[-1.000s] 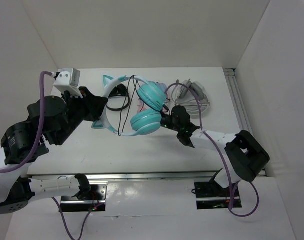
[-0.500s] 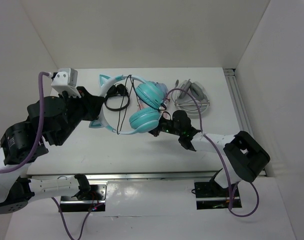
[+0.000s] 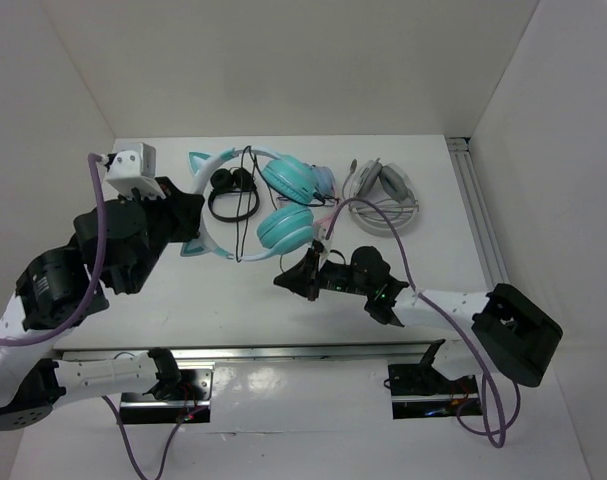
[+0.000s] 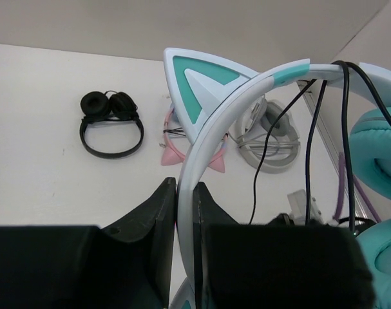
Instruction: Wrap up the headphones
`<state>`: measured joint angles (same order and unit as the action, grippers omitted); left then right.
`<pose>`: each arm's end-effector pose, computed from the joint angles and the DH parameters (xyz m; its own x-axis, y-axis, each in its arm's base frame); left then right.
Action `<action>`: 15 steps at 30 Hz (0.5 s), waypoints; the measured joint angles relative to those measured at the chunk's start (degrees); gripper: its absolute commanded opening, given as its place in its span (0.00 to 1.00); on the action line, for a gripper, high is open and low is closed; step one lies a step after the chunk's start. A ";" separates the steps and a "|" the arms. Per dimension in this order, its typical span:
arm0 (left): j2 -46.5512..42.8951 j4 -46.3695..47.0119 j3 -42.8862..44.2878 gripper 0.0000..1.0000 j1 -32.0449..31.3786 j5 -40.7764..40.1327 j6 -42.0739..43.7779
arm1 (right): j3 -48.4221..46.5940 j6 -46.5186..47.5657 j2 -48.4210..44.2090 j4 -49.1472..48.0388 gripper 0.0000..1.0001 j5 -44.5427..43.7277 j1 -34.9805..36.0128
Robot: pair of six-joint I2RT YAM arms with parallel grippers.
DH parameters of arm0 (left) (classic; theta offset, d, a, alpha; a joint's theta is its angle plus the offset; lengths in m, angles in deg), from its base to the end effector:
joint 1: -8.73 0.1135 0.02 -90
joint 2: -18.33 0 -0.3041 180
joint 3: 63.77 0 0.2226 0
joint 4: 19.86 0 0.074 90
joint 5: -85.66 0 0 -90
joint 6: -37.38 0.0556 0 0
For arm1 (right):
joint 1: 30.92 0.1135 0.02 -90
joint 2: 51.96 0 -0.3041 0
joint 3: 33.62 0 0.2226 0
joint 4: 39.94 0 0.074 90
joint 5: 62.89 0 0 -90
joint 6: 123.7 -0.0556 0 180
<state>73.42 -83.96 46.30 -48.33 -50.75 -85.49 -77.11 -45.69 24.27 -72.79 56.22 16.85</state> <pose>0.0798 -0.0491 0.5274 -0.1754 -0.4175 -0.8916 0.1126 0.8912 -0.4395 0.1530 0.2088 0.2887 -0.2011 0.0485 -0.9784 -0.9529 0.2217 0.2068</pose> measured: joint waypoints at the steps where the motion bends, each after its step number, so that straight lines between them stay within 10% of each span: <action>1: -0.15 0.59 -0.96 0.00 0.00 -0.39 -0.28 | 0.20 -0.26 -0.72 -0.15 0.07 -0.33 0.94; 15: 6.82 6.03 -10.97 0.00 3.32 -9.07 -3.72 | -2.34 1.18 -8.63 9.33 0.00 -20.59 18.05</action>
<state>80.24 -77.93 35.33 -45.01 -59.82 -89.20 -79.45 -44.51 15.63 -63.46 35.63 34.90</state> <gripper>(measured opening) 0.241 0.044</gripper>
